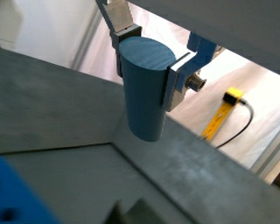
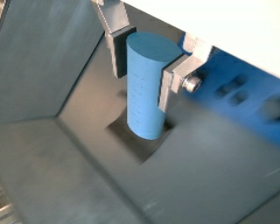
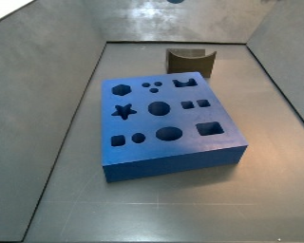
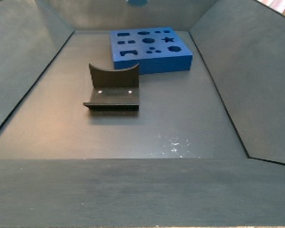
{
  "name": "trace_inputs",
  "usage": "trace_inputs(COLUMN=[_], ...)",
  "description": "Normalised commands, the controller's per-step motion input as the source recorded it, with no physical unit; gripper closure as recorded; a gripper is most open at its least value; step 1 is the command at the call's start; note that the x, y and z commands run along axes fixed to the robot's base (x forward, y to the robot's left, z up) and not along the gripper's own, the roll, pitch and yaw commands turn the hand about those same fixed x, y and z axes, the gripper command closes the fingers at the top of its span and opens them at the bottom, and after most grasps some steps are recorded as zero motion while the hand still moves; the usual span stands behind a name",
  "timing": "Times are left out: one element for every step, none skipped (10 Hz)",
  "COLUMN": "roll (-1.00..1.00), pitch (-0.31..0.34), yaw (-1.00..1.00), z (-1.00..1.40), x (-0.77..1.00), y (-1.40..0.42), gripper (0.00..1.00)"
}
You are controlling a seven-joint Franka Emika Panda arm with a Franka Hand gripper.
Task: Pick up the oval object. Move up. Place the oval object on the fixture. Regrasp the oval object. Move to above the board. Insert the oval object.
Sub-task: Move to above the board.
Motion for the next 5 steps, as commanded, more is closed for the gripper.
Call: trace_inputs(roll=[-1.0, -1.0, -1.0, -1.0, -1.0], pitch=[-0.06, -0.064, -0.066, -0.07, -0.078], yaw=[-0.06, -0.06, -0.07, -0.07, -0.07], z=[0.56, 0.58, 0.6, 0.48, 0.24], x=[-0.53, -0.57, -0.6, -0.5, -0.31], y=[-1.0, -1.0, -0.98, -0.76, -0.34], gripper=[1.0, 1.0, 1.0, 1.0, 1.0])
